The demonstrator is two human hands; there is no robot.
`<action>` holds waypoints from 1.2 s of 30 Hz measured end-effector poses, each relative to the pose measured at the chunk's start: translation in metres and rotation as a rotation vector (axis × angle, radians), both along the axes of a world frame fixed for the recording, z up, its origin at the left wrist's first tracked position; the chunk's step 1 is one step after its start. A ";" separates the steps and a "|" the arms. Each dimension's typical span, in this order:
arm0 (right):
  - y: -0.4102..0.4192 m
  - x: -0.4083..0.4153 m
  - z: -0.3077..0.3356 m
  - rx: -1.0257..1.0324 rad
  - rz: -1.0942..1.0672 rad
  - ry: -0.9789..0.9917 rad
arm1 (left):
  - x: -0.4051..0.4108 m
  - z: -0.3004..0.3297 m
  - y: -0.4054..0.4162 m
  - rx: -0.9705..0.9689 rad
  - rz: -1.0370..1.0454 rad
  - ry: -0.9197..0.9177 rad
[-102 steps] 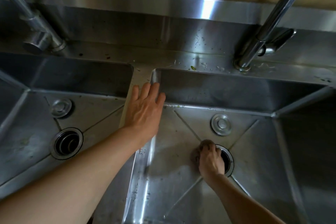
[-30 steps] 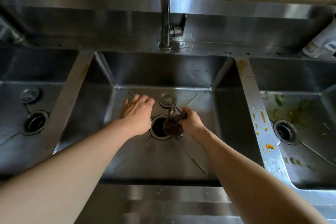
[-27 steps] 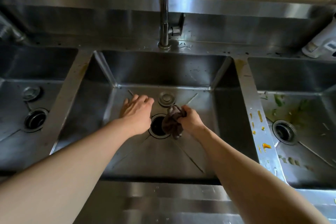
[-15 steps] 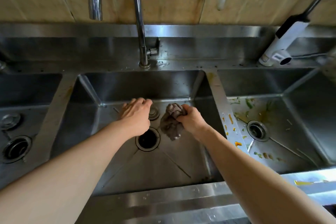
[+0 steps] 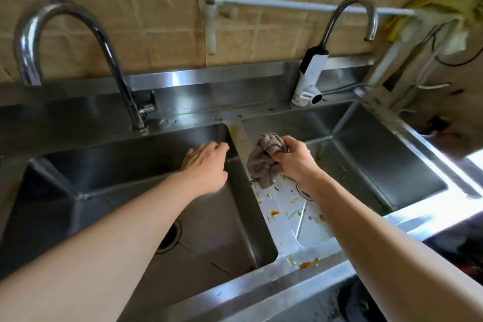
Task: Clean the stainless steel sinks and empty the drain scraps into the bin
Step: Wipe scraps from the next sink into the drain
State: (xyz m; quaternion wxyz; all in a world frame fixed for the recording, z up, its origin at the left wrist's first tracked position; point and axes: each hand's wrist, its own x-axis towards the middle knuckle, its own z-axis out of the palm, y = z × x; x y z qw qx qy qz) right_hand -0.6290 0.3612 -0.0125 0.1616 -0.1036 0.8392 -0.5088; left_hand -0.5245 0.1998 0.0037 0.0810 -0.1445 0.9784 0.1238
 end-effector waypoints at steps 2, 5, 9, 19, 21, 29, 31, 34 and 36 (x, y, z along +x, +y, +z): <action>0.024 -0.020 0.000 0.017 -0.027 0.015 | -0.019 0.001 0.020 -0.010 -0.017 -0.003; 0.055 -0.048 -0.005 0.038 -0.050 0.010 | -0.042 -0.001 0.048 -0.018 -0.025 -0.019; 0.103 -0.091 -0.014 0.056 -0.035 -0.010 | -0.078 -0.007 0.098 0.010 0.003 -0.038; 0.191 -0.181 -0.066 0.155 -0.018 -0.096 | -0.139 -0.038 0.183 0.033 0.131 -0.111; 0.201 -0.191 -0.078 0.187 -0.011 -0.127 | -0.146 -0.045 0.189 0.047 0.143 -0.130; 0.218 -0.215 -0.105 0.256 -0.039 -0.155 | -0.177 -0.077 0.187 0.035 0.127 -0.185; 0.222 -0.223 -0.110 0.281 -0.067 -0.140 | -0.185 -0.087 0.184 0.034 0.119 -0.192; 0.228 -0.235 -0.121 0.282 -0.121 -0.122 | -0.196 -0.103 0.181 0.039 0.103 -0.202; 0.232 -0.245 -0.131 0.277 -0.145 -0.120 | -0.203 -0.115 0.180 0.045 0.103 -0.222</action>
